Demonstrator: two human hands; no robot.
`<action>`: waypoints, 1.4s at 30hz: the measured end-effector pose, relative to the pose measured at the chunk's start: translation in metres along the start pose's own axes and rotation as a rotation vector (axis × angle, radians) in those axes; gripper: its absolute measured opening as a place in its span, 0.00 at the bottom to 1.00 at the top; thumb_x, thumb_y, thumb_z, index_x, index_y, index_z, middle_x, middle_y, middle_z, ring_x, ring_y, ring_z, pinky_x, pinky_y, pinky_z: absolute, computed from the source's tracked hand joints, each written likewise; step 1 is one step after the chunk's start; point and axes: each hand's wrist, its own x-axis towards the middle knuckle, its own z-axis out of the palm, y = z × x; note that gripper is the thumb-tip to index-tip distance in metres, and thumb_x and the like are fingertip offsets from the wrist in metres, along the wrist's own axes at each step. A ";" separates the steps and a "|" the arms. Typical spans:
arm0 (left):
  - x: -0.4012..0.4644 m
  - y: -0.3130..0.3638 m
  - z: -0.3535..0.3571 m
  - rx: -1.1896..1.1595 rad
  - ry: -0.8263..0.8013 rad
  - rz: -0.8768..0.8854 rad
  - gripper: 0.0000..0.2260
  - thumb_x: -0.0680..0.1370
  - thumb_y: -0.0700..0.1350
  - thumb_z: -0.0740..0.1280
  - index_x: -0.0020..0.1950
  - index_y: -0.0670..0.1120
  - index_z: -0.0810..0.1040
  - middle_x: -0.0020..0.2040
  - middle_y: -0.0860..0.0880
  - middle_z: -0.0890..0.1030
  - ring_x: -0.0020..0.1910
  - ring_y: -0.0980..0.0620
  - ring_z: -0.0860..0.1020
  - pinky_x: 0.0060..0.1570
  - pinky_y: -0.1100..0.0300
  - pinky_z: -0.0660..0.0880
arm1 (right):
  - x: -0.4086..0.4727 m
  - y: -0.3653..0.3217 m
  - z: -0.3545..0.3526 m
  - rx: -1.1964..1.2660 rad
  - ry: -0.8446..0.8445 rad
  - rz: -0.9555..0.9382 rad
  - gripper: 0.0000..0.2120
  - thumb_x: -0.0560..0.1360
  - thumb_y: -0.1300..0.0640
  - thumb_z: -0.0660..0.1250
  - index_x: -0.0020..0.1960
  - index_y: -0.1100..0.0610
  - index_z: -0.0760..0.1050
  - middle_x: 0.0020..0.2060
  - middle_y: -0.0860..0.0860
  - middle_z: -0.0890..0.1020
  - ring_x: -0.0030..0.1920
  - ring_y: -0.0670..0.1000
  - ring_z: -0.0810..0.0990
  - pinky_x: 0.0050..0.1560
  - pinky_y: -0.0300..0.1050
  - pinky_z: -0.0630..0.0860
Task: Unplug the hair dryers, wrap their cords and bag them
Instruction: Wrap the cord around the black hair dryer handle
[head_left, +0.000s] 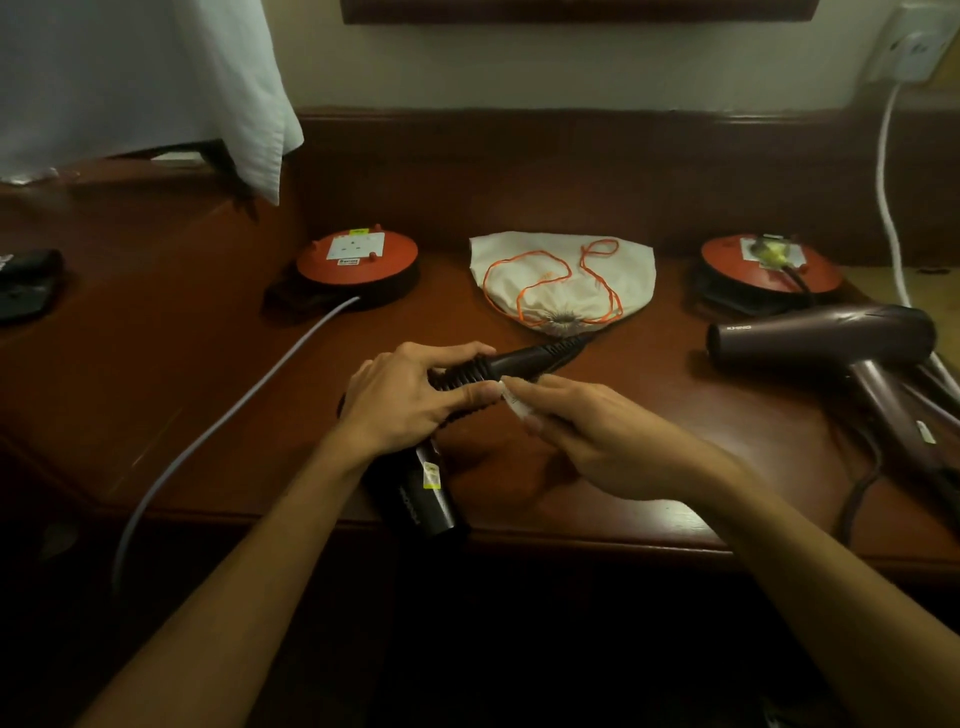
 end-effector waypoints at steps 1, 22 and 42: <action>-0.001 -0.002 0.000 -0.074 0.008 -0.021 0.24 0.68 0.73 0.69 0.63 0.71 0.79 0.51 0.66 0.83 0.54 0.60 0.80 0.50 0.57 0.74 | -0.002 0.000 0.005 0.019 0.033 -0.012 0.18 0.84 0.53 0.58 0.73 0.53 0.70 0.46 0.44 0.77 0.46 0.44 0.76 0.45 0.37 0.70; 0.012 0.002 -0.003 -0.199 -0.140 0.040 0.29 0.71 0.72 0.68 0.71 0.75 0.67 0.66 0.60 0.79 0.62 0.54 0.79 0.64 0.43 0.76 | -0.003 0.040 0.051 -0.043 0.516 0.011 0.16 0.81 0.61 0.62 0.67 0.53 0.78 0.44 0.48 0.82 0.38 0.48 0.74 0.40 0.56 0.72; 0.013 0.010 0.010 -0.084 0.086 0.016 0.26 0.63 0.78 0.69 0.58 0.70 0.80 0.43 0.65 0.82 0.48 0.64 0.79 0.44 0.58 0.73 | -0.007 0.051 0.044 0.593 0.654 0.479 0.09 0.79 0.50 0.68 0.58 0.50 0.79 0.38 0.50 0.81 0.37 0.49 0.78 0.34 0.42 0.74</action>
